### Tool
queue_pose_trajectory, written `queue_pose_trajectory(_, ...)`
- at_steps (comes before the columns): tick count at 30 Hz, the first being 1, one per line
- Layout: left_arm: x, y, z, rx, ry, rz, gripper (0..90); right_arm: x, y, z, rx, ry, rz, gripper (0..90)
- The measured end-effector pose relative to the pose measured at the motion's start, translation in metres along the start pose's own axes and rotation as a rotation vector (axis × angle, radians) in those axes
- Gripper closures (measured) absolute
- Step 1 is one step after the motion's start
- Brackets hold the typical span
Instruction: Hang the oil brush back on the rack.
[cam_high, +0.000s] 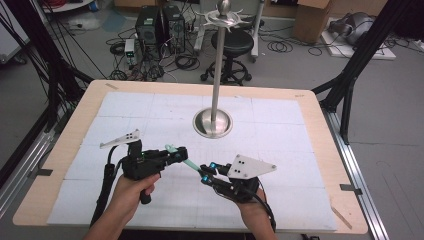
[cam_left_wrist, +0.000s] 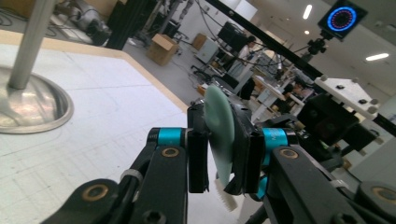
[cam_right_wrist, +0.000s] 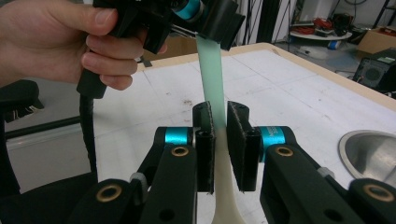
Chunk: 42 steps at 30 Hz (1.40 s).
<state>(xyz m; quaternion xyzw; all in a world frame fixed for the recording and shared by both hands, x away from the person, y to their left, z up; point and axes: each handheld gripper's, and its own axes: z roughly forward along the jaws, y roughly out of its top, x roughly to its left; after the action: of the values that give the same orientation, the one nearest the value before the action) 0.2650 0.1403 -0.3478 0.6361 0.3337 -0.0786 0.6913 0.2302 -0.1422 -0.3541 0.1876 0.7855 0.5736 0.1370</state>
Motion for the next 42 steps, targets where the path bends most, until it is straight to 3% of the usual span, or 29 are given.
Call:
queue_pose_trajectory(2, -0.001, 0.000, 0.000, 0.001, -0.008, -0.001, 80.6, 0.001, 0.000, 0.001, 0.003, 0.009, 0.000, 81.5)
queue_pose_trajectory(6, -0.002, 0.003, -0.003, 0.011, -0.024, 0.036, 81.4, 0.002, 0.001, 0.003, 0.001, 0.023, 0.005, 81.1)
queue_pose_trajectory(7, -0.003, 0.004, -0.005, 0.018, -0.040, 0.050, 81.7, 0.001, 0.001, 0.004, 0.001, 0.052, 0.014, 80.1)
queue_pose_trajectory(8, -0.003, 0.004, -0.005, 0.018, -0.040, 0.050, 82.1, 0.001, 0.001, 0.004, 0.001, 0.052, 0.014, 80.1)
queue_pose_trajectory(9, -0.004, 0.006, -0.007, 0.037, -0.062, 0.071, 82.4, -0.002, 0.002, 0.005, -0.007, 0.096, 0.032, 67.8)
queue_pose_trajectory(11, -0.006, 0.007, -0.009, 0.064, -0.086, 0.105, 82.5, -0.007, 0.004, 0.005, -0.005, 0.159, 0.077, 61.0)
queue_pose_trajectory(13, -0.008, 0.008, -0.011, 0.083, -0.110, 0.131, 82.6, -0.011, 0.005, 0.006, -0.004, 0.227, 0.093, 58.2)
queue_pose_trajectory(14, -0.008, 0.008, -0.011, 0.083, -0.110, 0.131, 82.6, -0.011, 0.005, 0.006, -0.004, 0.227, 0.093, 58.2)
queue_pose_trajectory(15, -0.010, 0.010, -0.012, 0.090, -0.132, 0.146, 82.6, -0.014, 0.006, 0.007, 0.002, 0.283, 0.097, 58.0)
queue_pose_trajectory(16, -0.010, 0.010, -0.012, 0.090, -0.132, 0.146, 82.6, -0.014, 0.006, 0.007, 0.002, 0.283, 0.097, 58.0)
queue_pose_trajectory(17, -0.012, 0.012, -0.014, 0.110, -0.142, 0.166, 82.6, -0.016, 0.008, 0.009, 0.006, 0.328, 0.109, 57.9)
queue_pose_trajectory(20, -0.014, 0.014, -0.014, 0.126, -0.157, 0.188, 82.7, -0.018, 0.009, 0.011, 0.011, 0.363, 0.122, 58.0)
queue_pose_trajectory(22, -0.017, 0.016, -0.013, 0.157, -0.169, 0.224, 82.6, -0.020, 0.011, 0.015, 0.022, 0.413, 0.135, 58.9)
queue_pose_trajectory(26, -0.019, 0.016, -0.012, 0.183, -0.188, 0.250, 82.7, -0.018, 0.014, 0.021, 0.034, 0.453, 0.125, 63.0)
queue_pose_trajectory(30, -0.022, 0.016, -0.009, 0.202, -0.208, 0.274, 82.6, -0.014, 0.017, 0.030, 0.057, 0.517, 0.116, 73.1)
queue_pose_trajectory(32, -0.023, 0.017, -0.009, 0.193, -0.211, 0.280, 82.6, -0.014, 0.018, 0.032, 0.067, 0.521, 0.109, 82.5)
queue_pose_trajectory(34, -0.023, 0.017, -0.010, 0.163, -0.202, 0.273, 80.9, -0.015, 0.017, 0.033, 0.058, 0.517, 0.120, 83.7)
queue_pose_trajectory(36, -0.022, 0.019, -0.011, 0.142, -0.193, 0.263, 57.5, -0.018, 0.018, 0.031, 0.049, 0.500, 0.128, 83.9)
queue_pose_trajectory(37, -0.022, 0.021, -0.016, 0.097, -0.154, 0.280, 52.7, -0.019, 0.018, 0.031, 0.044, 0.486, 0.139, 83.9)
queue_pose_trajectory(40, -0.020, 0.021, -0.024, 0.057, -0.135, 0.294, 42.9, -0.025, 0.018, 0.028, 0.018, 0.449, 0.155, 84.0)
queue_pose_trajectory(42, -0.014, 0.021, -0.039, -0.005, -0.098, 0.307, 40.7, -0.029, 0.018, 0.027, 0.001, 0.412, 0.161, 84.0)
